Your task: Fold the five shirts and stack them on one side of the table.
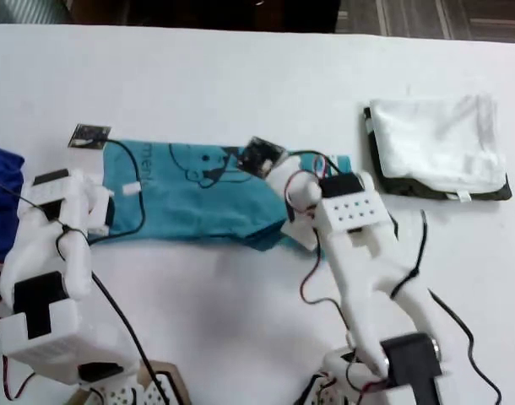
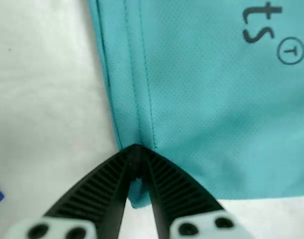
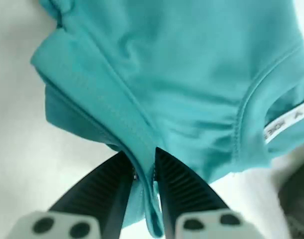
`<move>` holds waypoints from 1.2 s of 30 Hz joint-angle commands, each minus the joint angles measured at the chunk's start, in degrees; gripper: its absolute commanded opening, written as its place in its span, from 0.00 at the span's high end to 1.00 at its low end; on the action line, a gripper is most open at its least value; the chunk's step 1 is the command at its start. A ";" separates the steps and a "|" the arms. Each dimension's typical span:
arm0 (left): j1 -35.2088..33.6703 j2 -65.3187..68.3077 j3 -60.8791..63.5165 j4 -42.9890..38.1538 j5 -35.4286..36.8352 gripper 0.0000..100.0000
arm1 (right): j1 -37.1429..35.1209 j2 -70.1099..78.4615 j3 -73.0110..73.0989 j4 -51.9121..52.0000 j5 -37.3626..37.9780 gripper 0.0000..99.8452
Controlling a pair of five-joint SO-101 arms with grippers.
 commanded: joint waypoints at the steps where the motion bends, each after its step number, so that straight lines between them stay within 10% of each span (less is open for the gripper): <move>1: -1.05 -0.35 0.22 -0.97 0.00 0.97 | 0.92 6.46 -6.77 -2.51 0.09 0.98; 21: -1.05 -0.35 0.22 -0.97 0.00 0.97 | 2.42 41.36 -49.85 8.57 0.00 0.83; 36: -1.05 -0.35 0.22 -0.97 0.00 0.97 | 4.88 38.90 -56.62 20.97 -6.86 0.98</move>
